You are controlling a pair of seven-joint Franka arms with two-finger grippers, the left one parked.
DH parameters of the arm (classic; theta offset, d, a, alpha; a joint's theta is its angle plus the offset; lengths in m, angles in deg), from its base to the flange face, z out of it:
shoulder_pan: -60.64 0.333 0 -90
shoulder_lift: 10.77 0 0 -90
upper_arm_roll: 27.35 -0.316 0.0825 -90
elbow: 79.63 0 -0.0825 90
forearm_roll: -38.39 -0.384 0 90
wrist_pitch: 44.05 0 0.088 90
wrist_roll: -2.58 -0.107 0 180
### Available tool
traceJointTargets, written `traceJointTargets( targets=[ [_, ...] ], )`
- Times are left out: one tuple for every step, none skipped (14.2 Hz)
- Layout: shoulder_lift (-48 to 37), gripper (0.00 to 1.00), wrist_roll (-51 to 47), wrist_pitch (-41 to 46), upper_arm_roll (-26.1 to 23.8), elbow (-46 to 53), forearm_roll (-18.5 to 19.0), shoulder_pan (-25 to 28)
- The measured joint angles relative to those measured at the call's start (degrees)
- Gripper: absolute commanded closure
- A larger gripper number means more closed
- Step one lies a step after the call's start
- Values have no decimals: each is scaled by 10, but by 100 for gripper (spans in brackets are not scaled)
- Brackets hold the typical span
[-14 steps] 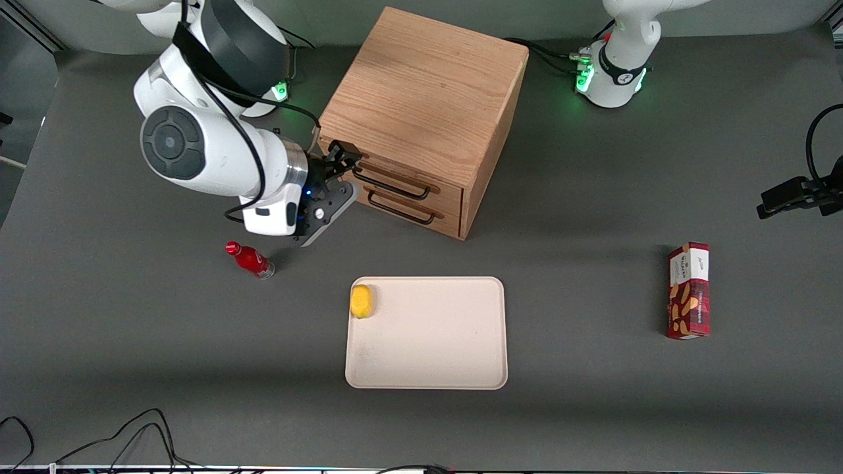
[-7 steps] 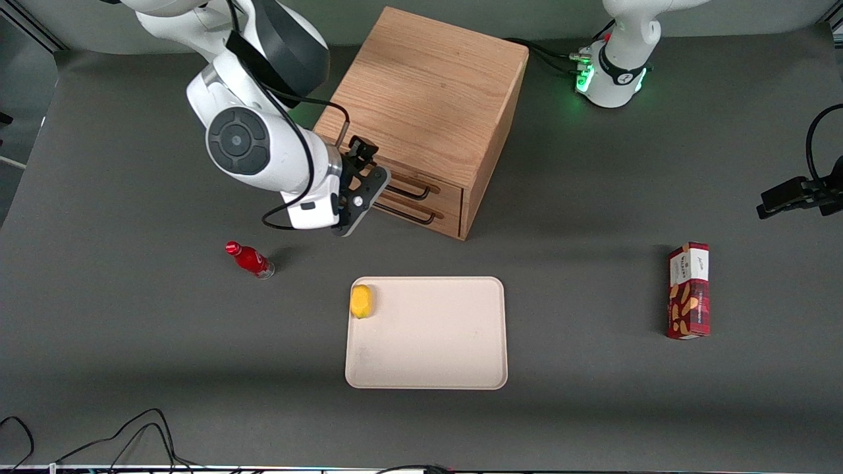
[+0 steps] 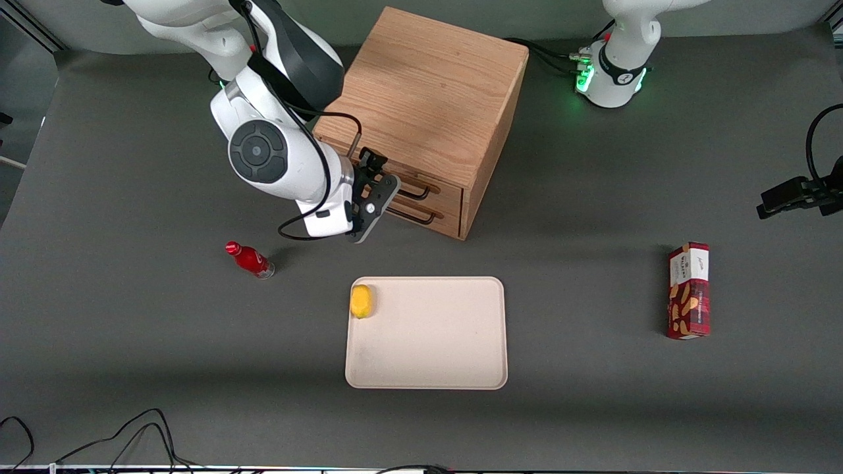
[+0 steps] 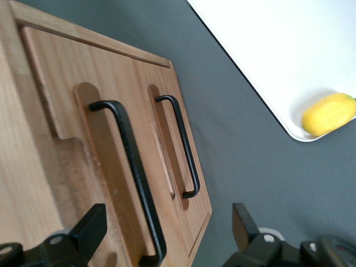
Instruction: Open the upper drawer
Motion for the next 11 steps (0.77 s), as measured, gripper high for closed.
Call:
traceJointTargets(
  targets=[
    [1, 0, 0, -5, 0, -6, 2, 0],
    [1, 0, 1, -11, 0, -11, 3, 0],
    [1, 0, 1, -13, -1, -15, 3, 0],
    [1, 0, 2, -13, -2, -18, 3, 0],
    [1, 0, 3, -13, -5, -21, 4, 0],
    [1, 0, 3, -13, -8, -23, 4, 0],
    [1, 0, 3, -13, -11, -26, 4, 0],
    [1, 0, 3, -13, -15, -27, 4, 0],
    [1, 0, 3, -13, -18, -29, 4, 0],
    [1, 0, 3, -14, -19, -32, 4, 0],
    [1, 0, 3, -15, -19, -35, 4, 0]
  ],
)
